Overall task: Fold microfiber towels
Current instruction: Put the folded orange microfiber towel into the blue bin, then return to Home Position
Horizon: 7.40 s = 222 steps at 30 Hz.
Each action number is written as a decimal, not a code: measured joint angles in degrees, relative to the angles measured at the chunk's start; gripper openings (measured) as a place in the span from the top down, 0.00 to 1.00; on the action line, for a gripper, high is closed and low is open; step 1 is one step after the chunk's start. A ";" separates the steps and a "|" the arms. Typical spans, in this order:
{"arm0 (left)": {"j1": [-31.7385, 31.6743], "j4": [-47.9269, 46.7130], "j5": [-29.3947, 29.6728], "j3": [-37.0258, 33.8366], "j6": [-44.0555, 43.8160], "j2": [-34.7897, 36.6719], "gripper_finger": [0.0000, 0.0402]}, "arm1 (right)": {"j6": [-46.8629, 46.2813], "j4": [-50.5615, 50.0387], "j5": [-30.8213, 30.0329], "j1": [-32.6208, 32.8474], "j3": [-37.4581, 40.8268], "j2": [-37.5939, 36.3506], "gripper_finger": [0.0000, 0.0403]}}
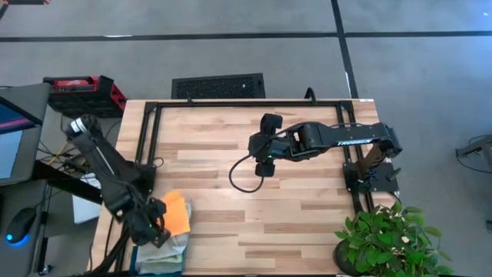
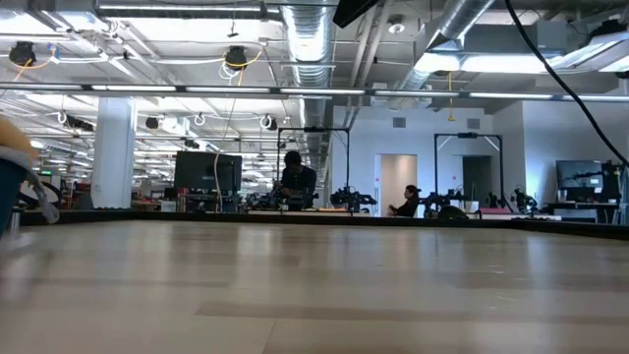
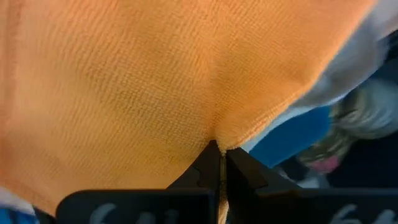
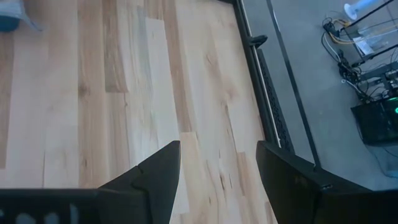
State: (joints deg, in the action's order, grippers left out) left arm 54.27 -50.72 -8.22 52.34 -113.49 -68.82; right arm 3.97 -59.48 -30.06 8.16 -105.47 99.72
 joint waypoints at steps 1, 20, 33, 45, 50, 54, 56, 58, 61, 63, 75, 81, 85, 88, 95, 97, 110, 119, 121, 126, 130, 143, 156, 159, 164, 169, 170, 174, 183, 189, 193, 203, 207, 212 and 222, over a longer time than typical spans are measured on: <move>0.51 0.66 -1.23 0.00 -0.20 -1.02 1.00 | -0.04 -0.09 0.00 0.00 0.00 0.00 0.42; 2.01 15.41 -3.05 0.00 15.33 -11.95 0.92 | -0.07 -0.07 0.02 0.00 0.00 0.00 0.42; -0.05 14.89 -13.43 0.81 18.20 -11.05 0.69 | 2.94 -0.22 0.04 0.00 0.00 0.00 0.42; -6.33 -9.30 6.24 12.65 39.34 -4.17 0.76 | 8.00 -4.79 -7.33 2.41 0.11 -2.10 0.48; -9.50 -20.64 26.56 19.47 57.31 -0.87 0.88 | 5.62 -9.14 -11.97 3.49 0.09 -5.66 0.69; -11.24 -23.58 44.10 21.46 70.20 3.02 0.98 | -1.09 -12.89 -11.84 3.34 0.09 -10.09 0.92; -12.23 -23.13 48.47 21.35 76.26 5.42 0.99 | -2.92 -13.63 -10.90 3.37 0.06 -13.07 0.97; -13.32 -22.83 50.04 20.59 80.05 8.27 0.99 | -3.46 -13.31 -8.75 3.67 0.77 -16.08 0.95; -15.09 -20.63 51.20 18.45 83.32 13.49 1.00 | -4.51 -12.90 -4.69 4.23 4.39 -21.06 0.92; -16.03 -15.36 51.08 15.64 87.80 17.63 1.00 | -5.45 -9.71 -3.13 4.90 9.97 -25.30 0.92; -21.79 21.86 37.65 -10.44 113.52 42.92 1.00 | 2.04 32.17 10.57 11.05 49.47 -52.05 0.94; -24.83 22.34 36.08 -16.91 111.45 52.24 1.00 | 0.21 40.58 10.69 10.53 60.95 -60.65 0.97; -25.48 22.95 35.36 -20.57 110.91 58.50 1.00 | -1.42 43.94 10.73 10.43 67.18 -65.50 0.98; -25.49 23.51 36.64 -23.56 110.83 63.49 1.00 | -3.74 48.17 10.75 10.43 72.10 -68.45 0.97; -25.54 31.61 40.20 -31.08 112.83 68.59 1.00 | -6.59 60.25 12.15 10.37 83.51 -72.03 0.97; -25.54 32.27 41.03 -32.29 113.04 68.57 1.00 | -6.98 64.47 12.35 10.03 86.07 -72.11 0.97; -25.54 40.51 41.96 -42.77 113.02 68.70 1.00 | -5.59 82.43 18.40 10.08 99.40 -71.98 0.97; -25.54 56.01 44.37 -51.71 119.21 68.45 1.00 | -4.01 86.43 22.35 10.12 104.85 -72.04 0.96; -25.56 55.97 44.43 -51.69 120.39 68.66 1.00 | -2.95 86.62 22.62 10.12 105.09 -72.00 0.97; -25.60 55.69 46.49 -51.67 121.87 68.45 1.00 | -2.13 86.70 22.66 10.18 105.09 -72.00 0.96; -25.60 55.49 52.03 -51.67 121.88 68.46 1.00 | -2.44 86.06 22.62 10.12 105.11 -72.00 0.93; -25.60 55.38 52.49 -51.69 120.47 68.46 1.00 | -2.45 83.07 22.53 10.12 105.11 -72.00 0.91; -25.60 55.32 52.45 -51.69 120.41 68.46 1.00 | -2.47 83.05 22.53 10.12 105.13 -72.00 0.91; -25.60 55.30 52.43 -51.69 120.41 68.46 1.00 | -2.47 83.05 22.53 10.12 105.15 -72.00 0.91; -25.60 55.30 52.42 -51.69 120.39 68.46 1.00 | -2.47 83.05 22.53 10.12 105.15 -72.00 0.91; -25.60 55.27 52.42 -51.71 120.39 68.46 1.00 | -2.47 83.05 22.53 10.12 105.15 -72.00 0.91; -25.60 55.26 52.44 -51.71 120.39 68.46 1.00 | -2.47 83.05 22.53 10.12 105.15 -72.00 0.91; -25.30 55.23 53.06 -51.71 121.00 68.48 1.00 | -2.47 83.05 22.53 10.12 105.18 -72.00 0.91; -25.19 55.19 53.23 -51.71 121.00 68.48 1.00 | -2.47 83.03 22.51 10.12 105.18 -72.00 0.91; -25.19 55.18 53.30 -51.71 120.49 68.48 1.00 | -2.50 83.05 22.53 10.12 105.18 -72.00 0.91; -25.19 55.19 53.30 -51.74 120.47 68.48 1.00 | -2.50 83.03 22.52 10.12 105.18 -72.00 0.91; -25.19 55.19 53.32 -51.74 120.39 68.48 1.00 | -2.50 83.05 22.52 10.12 105.20 -72.00 0.91; -25.19 55.19 53.32 -51.74 120.38 68.48 1.00 | -2.50 83.03 22.51 10.12 105.20 -72.00 0.91; -25.19 55.19 53.32 -51.74 120.36 68.48 1.00 | -2.50 83.05 22.51 10.14 105.20 -72.00 0.91; -25.19 55.19 53.32 -51.74 120.36 68.48 1.00 | -2.49 83.03 22.53 10.12 105.20 -72.00 0.91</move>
State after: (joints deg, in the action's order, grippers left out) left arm 29.08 4.47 45.10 0.60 6.87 -0.34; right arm 1.48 23.55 -7.54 18.28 -0.27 27.73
